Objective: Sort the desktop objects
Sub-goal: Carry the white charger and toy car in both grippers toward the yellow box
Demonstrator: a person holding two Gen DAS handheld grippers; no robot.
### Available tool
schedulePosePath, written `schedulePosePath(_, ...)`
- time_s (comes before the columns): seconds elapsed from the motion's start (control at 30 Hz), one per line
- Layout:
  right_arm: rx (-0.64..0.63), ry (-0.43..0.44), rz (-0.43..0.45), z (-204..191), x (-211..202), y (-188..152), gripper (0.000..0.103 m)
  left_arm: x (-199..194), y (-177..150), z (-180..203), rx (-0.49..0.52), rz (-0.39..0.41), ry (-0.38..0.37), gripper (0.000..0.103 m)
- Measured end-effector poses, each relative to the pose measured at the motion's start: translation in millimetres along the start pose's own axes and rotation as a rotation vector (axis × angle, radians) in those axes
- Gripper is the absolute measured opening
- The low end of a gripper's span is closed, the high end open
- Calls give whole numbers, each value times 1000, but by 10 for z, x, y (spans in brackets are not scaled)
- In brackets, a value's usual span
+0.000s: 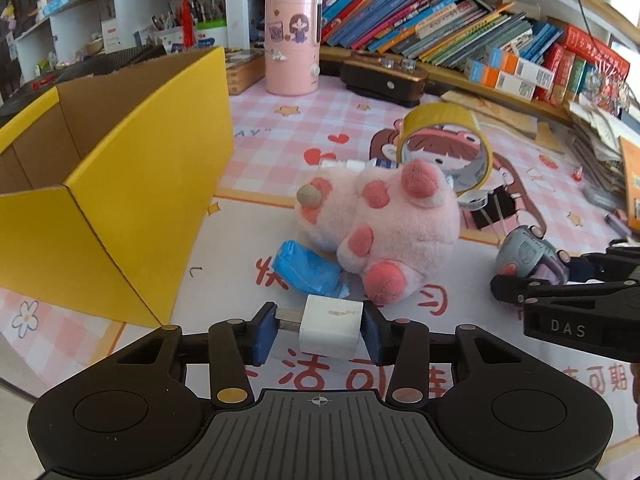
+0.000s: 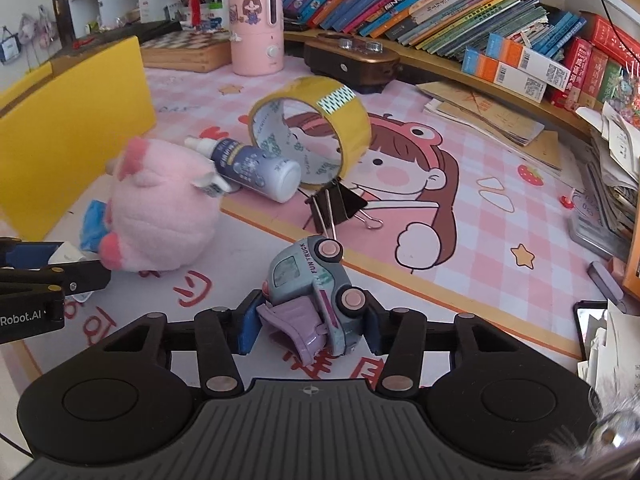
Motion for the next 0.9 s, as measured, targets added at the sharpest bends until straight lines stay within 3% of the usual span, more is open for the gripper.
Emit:
schedulePosePath(0.3, 83, 35, 5, -24, -226, 83, 47, -217, 65, 77, -8, 42, -41, 43)
schedulePosePath(0.9, 98, 56, 159, -323, -770, 233, 47, -822, 212, -49, -42, 151, -84, 43)
Point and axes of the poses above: each gripper's, at about its wrist camera, not at the fingertips, and x roughly the way its jaws point, z to its right, y to its top, the point moved 8 cm from there along x, roughly the way its jaws point, and after that the axes turned 10 degrees about z, right-handed, at the moved point
